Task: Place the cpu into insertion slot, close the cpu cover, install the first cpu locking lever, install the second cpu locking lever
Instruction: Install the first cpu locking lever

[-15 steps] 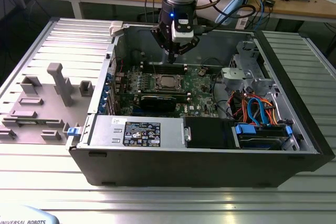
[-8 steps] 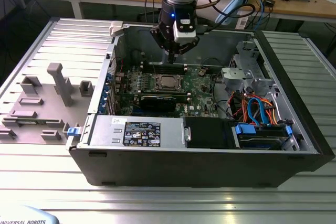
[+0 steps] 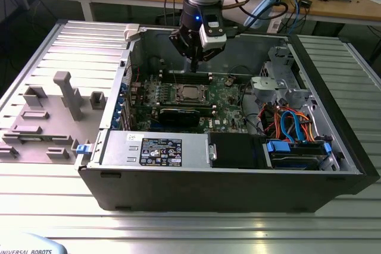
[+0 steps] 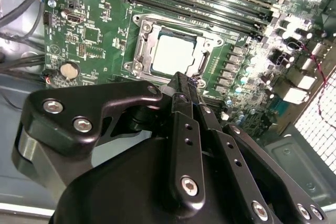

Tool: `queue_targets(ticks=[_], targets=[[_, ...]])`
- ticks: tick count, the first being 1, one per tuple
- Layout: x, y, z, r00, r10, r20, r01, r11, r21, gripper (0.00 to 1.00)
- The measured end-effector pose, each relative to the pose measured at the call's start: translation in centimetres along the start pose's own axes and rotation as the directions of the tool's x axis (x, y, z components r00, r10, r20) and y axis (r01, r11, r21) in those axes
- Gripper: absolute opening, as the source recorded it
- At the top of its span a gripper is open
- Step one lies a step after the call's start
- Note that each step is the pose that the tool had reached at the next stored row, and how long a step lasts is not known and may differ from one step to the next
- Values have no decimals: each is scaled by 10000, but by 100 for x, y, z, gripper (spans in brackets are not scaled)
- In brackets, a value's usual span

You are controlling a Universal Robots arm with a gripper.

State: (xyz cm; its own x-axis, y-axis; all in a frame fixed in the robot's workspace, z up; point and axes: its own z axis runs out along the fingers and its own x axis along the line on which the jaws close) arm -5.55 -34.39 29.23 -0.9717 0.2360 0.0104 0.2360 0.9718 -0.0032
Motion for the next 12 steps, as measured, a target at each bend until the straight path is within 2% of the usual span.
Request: queue_targets(ticks=[4, 8, 9, 12], targets=[[15, -4, 8, 9997, -256, 33, 256, 9997, -1, 11], [31, -8, 16, 9990, -360, 248, 362, 9993, -50, 11], [36, -9, 17, 9989, -373, 269, 375, 9993, -51, 11], [36, -9, 17, 9989, -377, 272, 378, 9993, -53, 11]])
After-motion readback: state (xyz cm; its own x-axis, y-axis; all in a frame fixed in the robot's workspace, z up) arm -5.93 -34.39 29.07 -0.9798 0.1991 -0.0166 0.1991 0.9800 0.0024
